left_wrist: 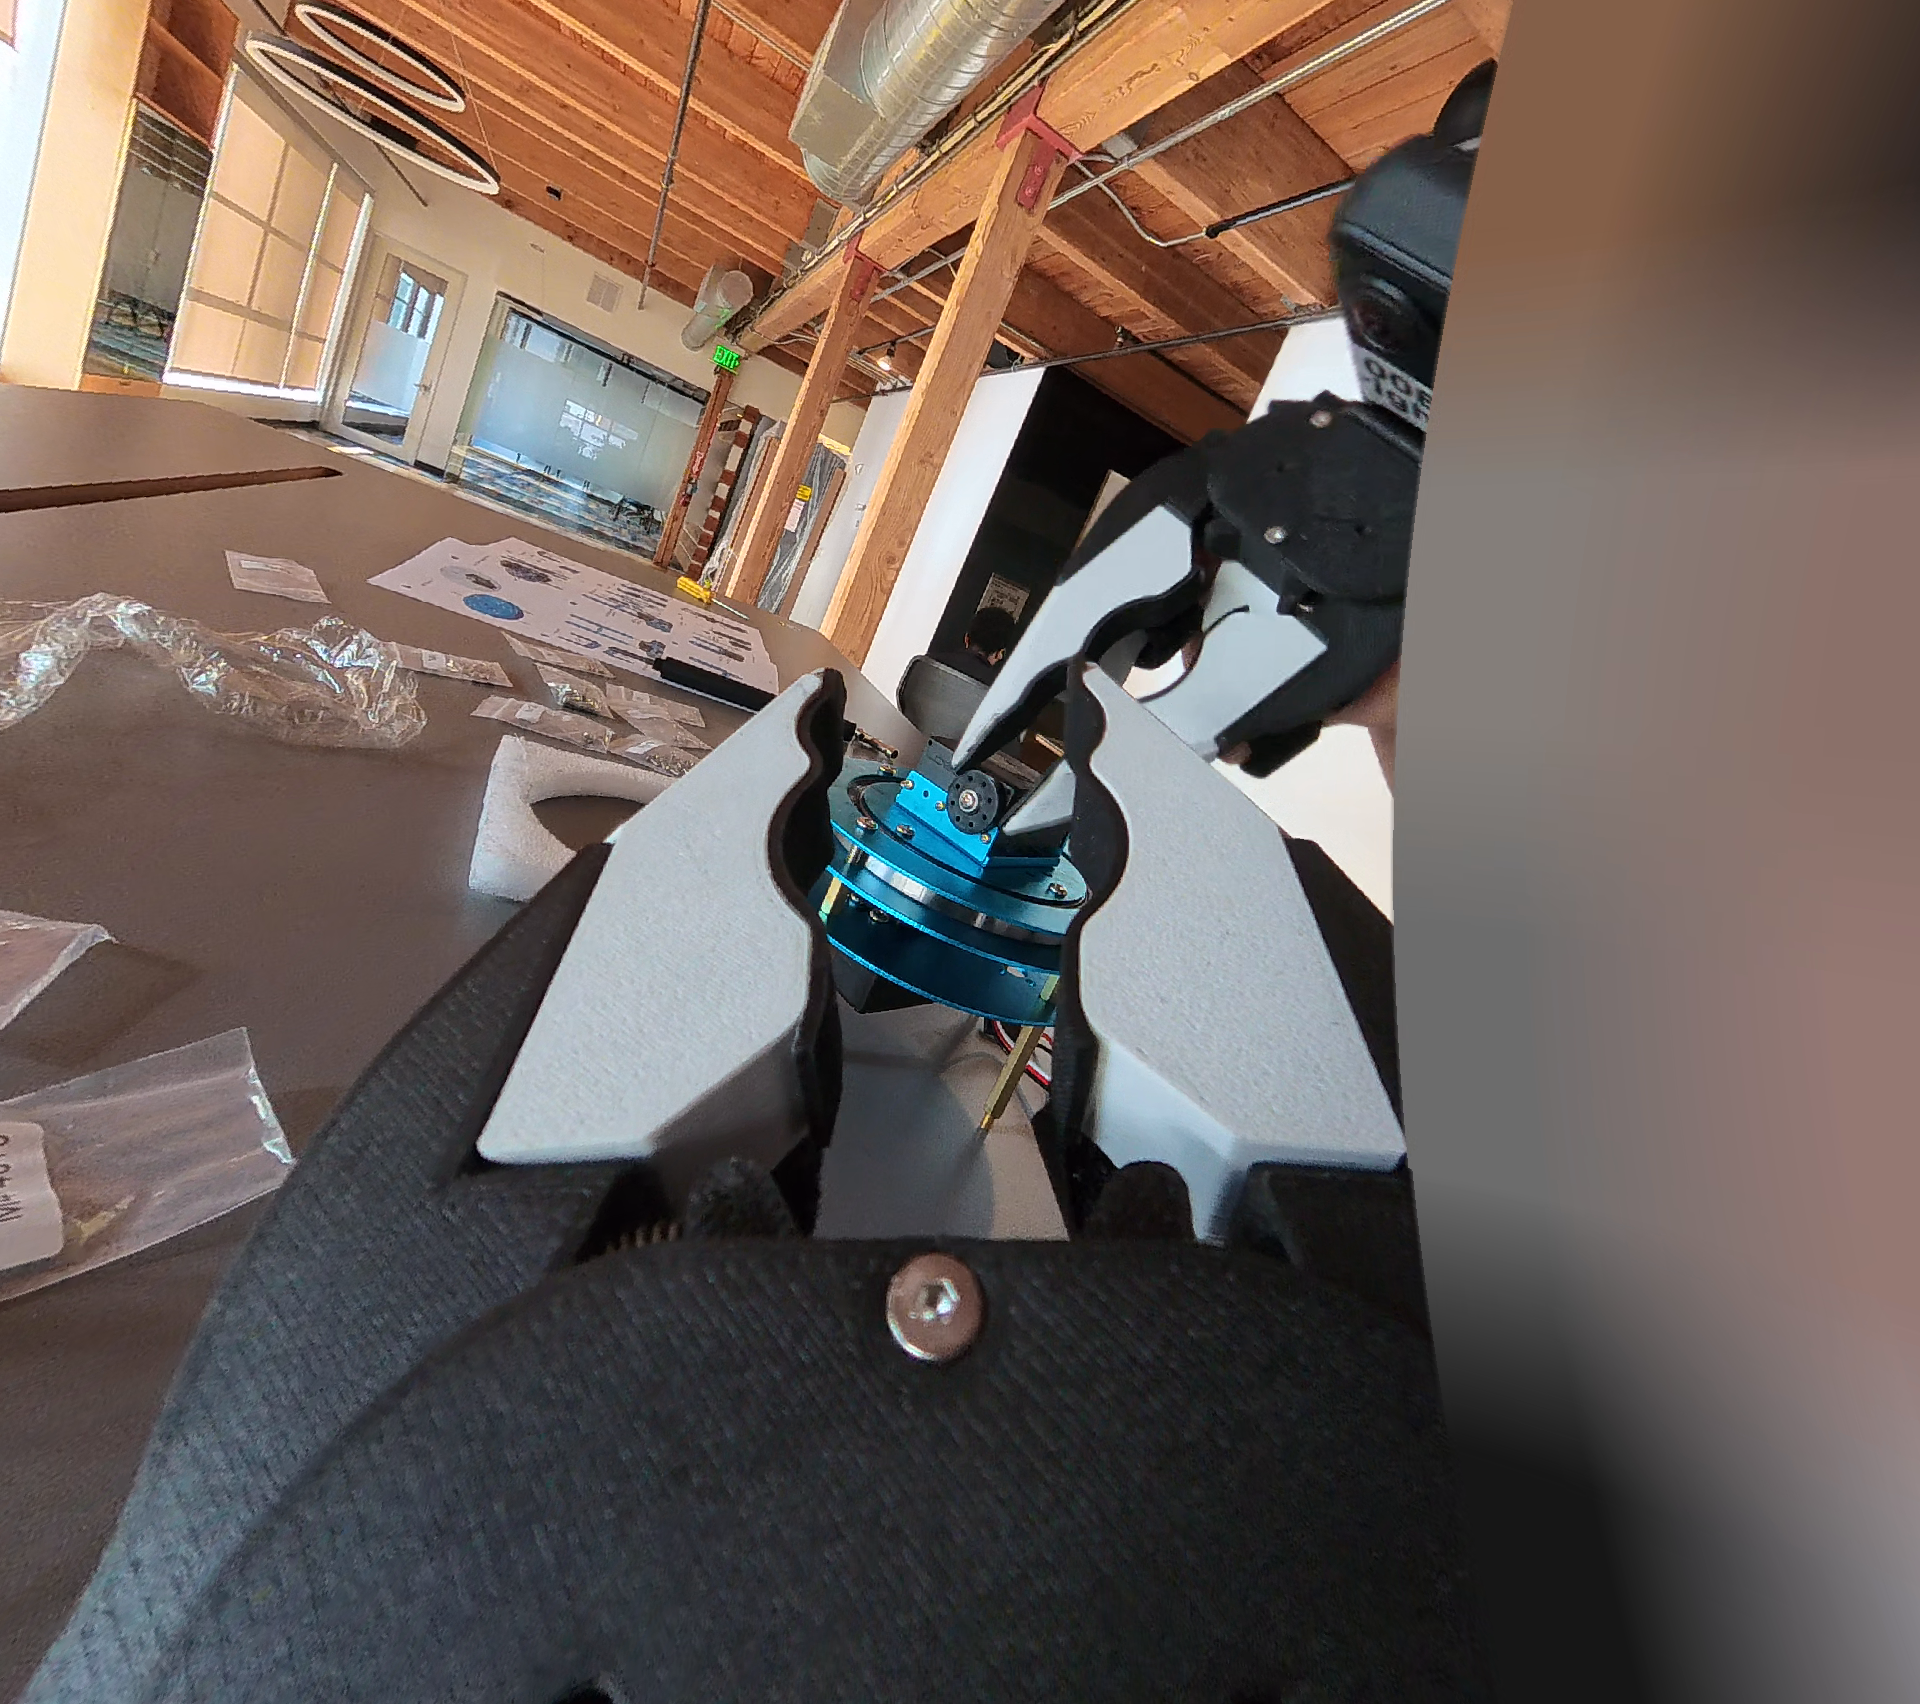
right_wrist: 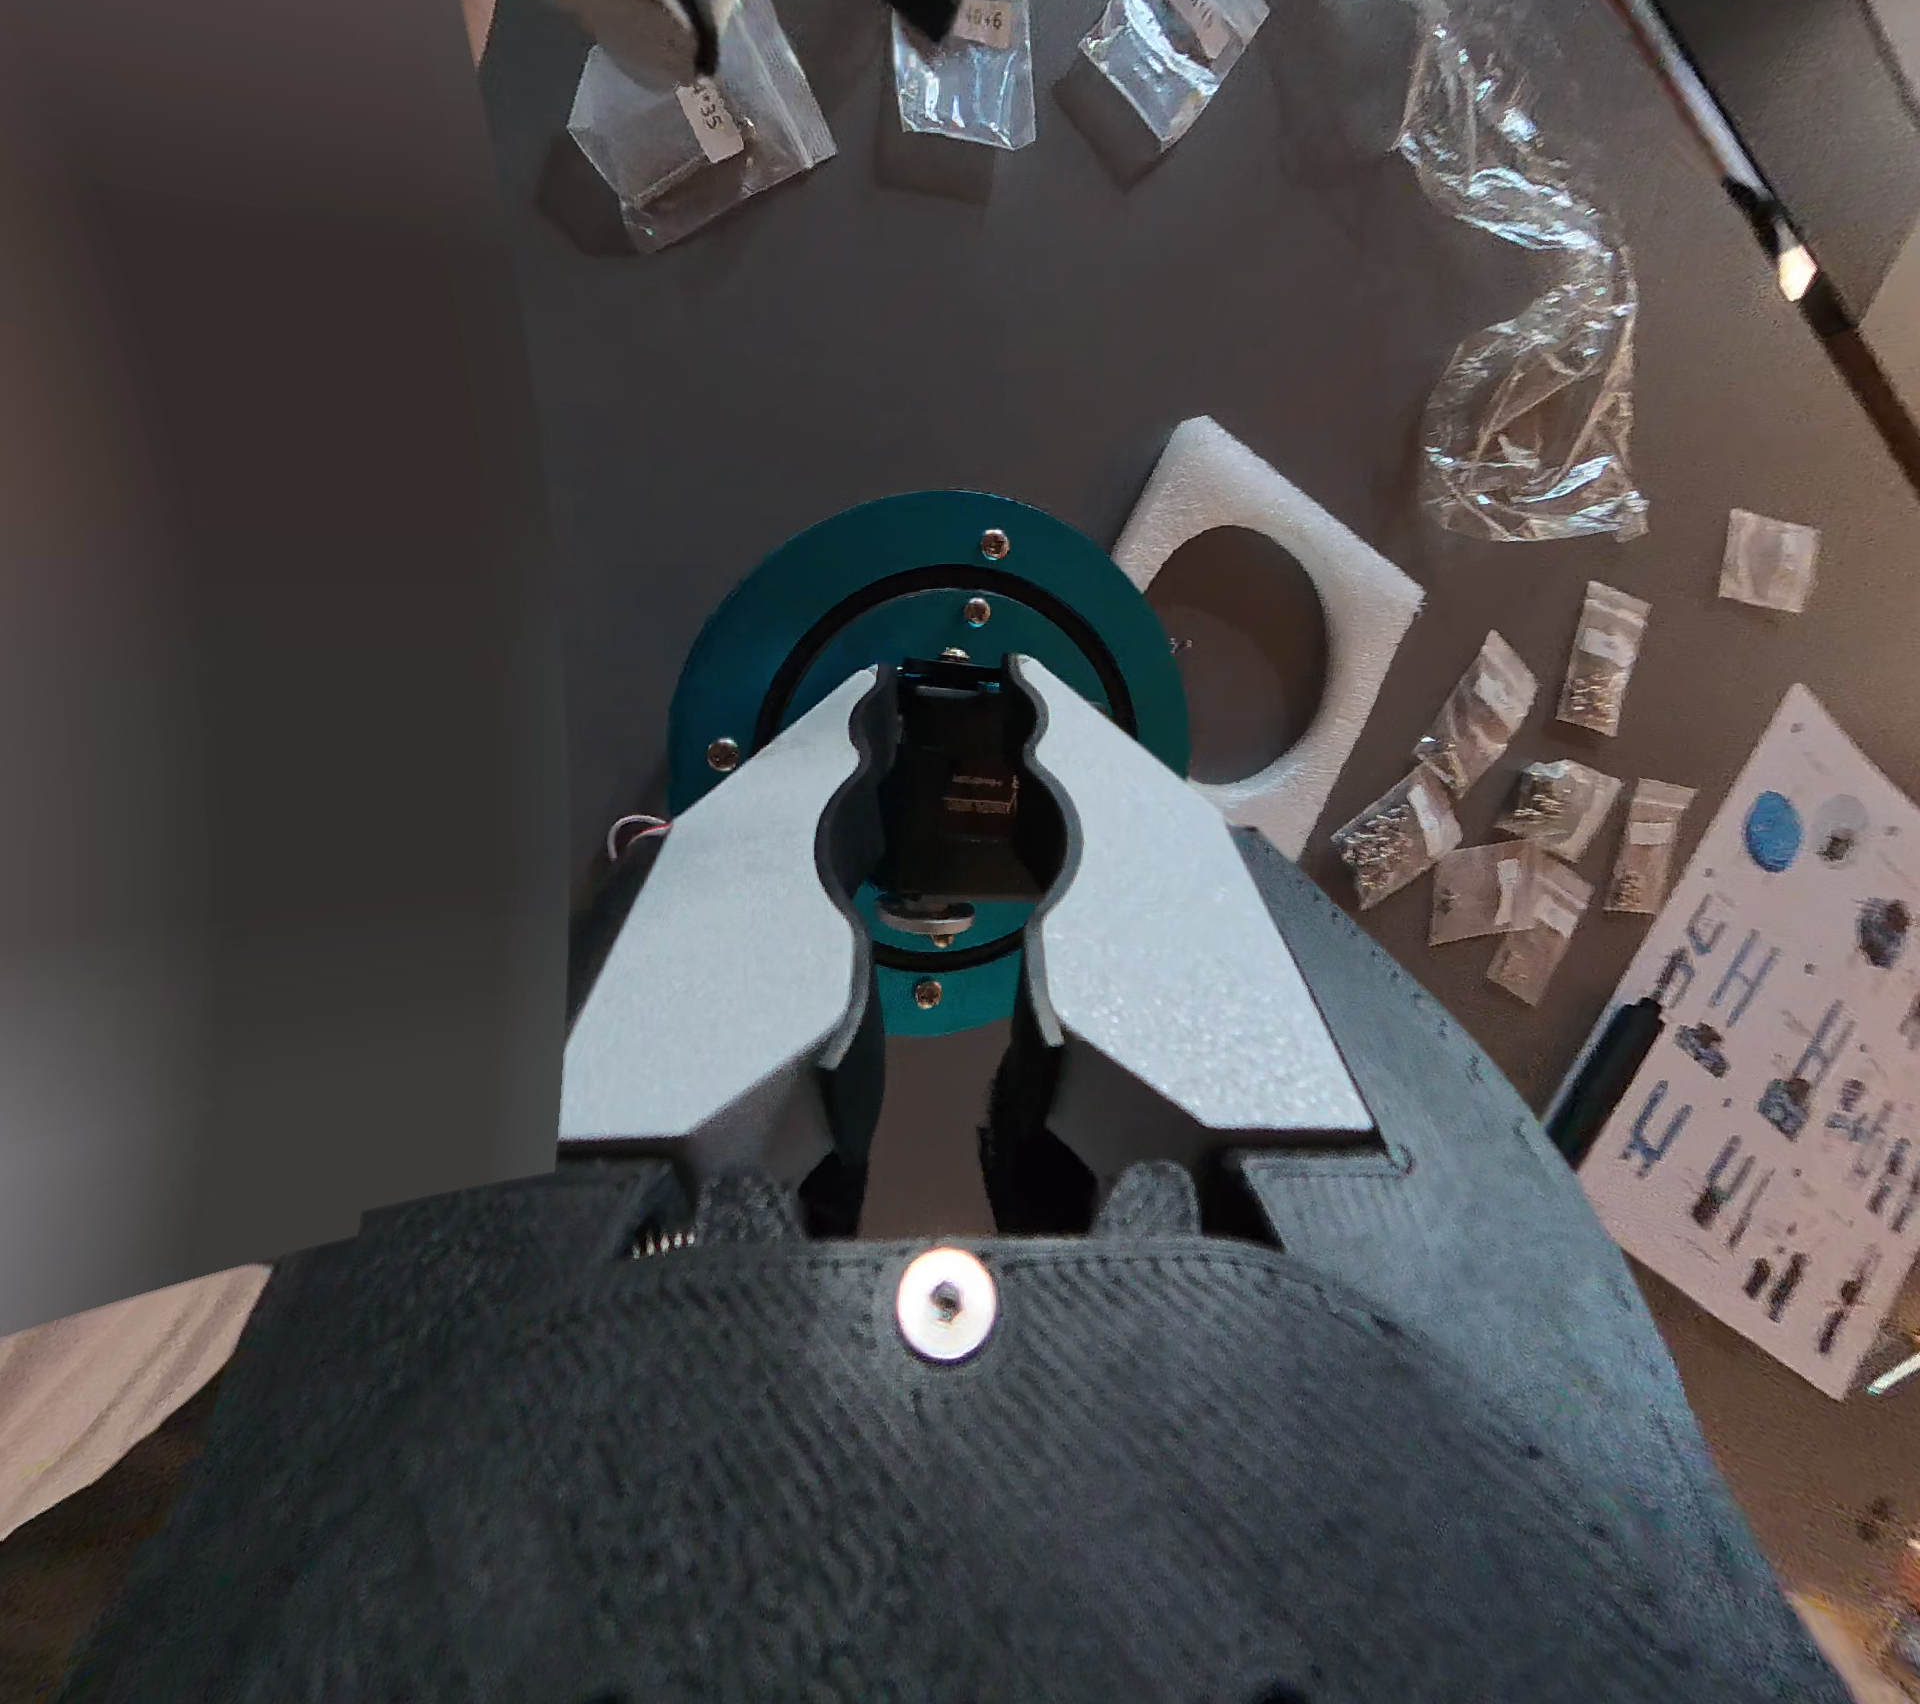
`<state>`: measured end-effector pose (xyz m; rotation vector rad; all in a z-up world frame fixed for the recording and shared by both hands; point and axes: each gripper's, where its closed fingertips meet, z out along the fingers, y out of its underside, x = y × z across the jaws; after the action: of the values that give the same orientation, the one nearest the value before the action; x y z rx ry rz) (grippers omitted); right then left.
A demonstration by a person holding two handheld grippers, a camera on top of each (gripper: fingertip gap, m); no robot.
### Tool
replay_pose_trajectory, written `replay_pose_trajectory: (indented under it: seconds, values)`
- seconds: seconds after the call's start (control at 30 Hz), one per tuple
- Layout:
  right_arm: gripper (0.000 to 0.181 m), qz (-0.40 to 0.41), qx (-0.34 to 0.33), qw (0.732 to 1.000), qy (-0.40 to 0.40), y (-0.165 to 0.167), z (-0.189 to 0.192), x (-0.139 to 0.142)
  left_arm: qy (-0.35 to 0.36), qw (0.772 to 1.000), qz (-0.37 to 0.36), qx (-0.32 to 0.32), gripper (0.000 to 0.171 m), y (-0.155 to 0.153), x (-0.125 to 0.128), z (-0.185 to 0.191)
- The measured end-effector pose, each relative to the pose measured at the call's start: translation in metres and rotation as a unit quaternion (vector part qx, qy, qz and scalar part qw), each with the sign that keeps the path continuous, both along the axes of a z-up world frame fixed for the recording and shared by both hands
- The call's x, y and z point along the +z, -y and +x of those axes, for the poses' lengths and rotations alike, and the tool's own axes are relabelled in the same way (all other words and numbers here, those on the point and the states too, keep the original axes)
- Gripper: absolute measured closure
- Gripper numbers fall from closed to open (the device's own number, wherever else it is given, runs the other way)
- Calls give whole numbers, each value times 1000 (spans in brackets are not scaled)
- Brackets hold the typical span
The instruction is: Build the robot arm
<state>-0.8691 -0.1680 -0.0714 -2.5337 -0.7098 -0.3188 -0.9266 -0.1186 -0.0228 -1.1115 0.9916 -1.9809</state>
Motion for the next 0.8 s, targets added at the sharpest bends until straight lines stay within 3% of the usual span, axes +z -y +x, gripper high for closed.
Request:
replay_pose_trajectory:
  seconds: [0.03, 0.3, 0.63, 0.8]
  values:
    - [161, -13, -7, 1000, -15, 0, 0, 0, 0, 1000, 0, 0, 131, 0, 0, 0]
    - [162, -73, -41, 996, -8, -1, 1, -2, 2, 1000, 0, 5, 131, -1, 0, -1]
    - [162, -114, -51, 989, -83, -2, 1, -2, 2, 1000, 1, 9, 131, -1, 0, -1]
    - [162, -82, -53, 995, -27, -1, 2, -1, -3, 1000, 1, 10, 131, -1, -1, 0]
